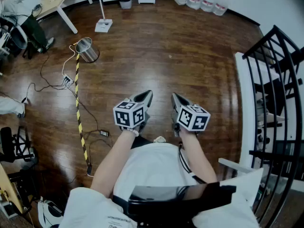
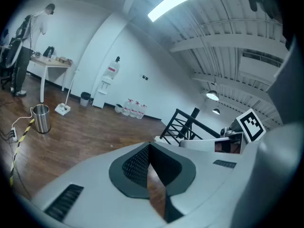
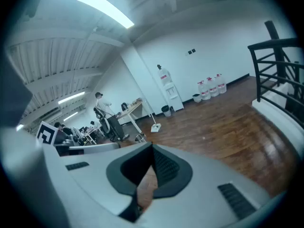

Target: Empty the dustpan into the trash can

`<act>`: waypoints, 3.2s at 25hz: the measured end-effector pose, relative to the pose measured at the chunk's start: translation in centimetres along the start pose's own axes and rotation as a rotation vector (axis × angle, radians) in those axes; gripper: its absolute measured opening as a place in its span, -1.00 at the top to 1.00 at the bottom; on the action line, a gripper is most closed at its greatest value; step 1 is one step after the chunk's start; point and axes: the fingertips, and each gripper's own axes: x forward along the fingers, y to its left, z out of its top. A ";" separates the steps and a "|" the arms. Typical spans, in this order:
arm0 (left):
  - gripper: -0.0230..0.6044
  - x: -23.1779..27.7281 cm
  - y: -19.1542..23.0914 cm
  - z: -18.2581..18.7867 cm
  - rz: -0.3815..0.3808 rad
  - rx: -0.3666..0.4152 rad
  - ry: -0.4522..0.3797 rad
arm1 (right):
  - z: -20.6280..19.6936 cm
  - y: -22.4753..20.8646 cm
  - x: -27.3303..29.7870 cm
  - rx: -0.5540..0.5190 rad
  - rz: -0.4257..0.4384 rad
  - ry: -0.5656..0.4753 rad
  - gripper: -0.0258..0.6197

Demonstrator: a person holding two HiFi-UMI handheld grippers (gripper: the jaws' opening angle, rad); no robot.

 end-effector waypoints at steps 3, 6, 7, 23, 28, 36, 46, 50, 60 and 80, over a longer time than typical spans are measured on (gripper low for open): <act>0.95 -0.1 -0.3 2.8 0.023 0.009 -0.044 | 2.5 -0.2 0.1 -0.019 0.000 -0.010 0.91; 0.95 0.2 -0.2 5.2 0.038 0.018 -0.069 | 5.3 -0.1 0.6 -0.030 0.003 -0.036 0.91; 0.95 0.3 0.0 5.9 0.043 0.019 -0.078 | 6.1 0.0 0.9 -0.033 0.005 -0.044 0.91; 0.95 -0.3 2.4 6.1 0.086 -0.044 -0.102 | 5.9 1.6 3.2 0.001 0.067 -0.031 0.91; 0.95 2.1 5.9 7.4 0.078 -0.057 -0.102 | 6.7 1.2 7.2 0.006 0.057 -0.025 0.91; 0.95 7.5 13.8 14.3 0.070 -0.059 -0.127 | 12.0 0.9 17.7 0.014 0.063 -0.023 0.91; 0.95 10.7 26.8 25.6 0.113 -0.084 -0.147 | 21.0 6.9 32.9 -0.044 0.141 -0.019 0.90; 0.95 12.0 29.4 27.6 0.119 -0.092 -0.146 | 23.1 7.8 36.0 -0.055 0.151 -0.019 0.90; 0.95 18.1 35.9 31.4 0.169 -0.136 -0.144 | 27.6 5.0 45.1 -0.040 0.206 0.019 0.90; 0.95 38.7 46.1 49.7 0.407 -0.210 -0.241 | 48.3 -4.0 67.6 -0.102 0.461 0.170 0.90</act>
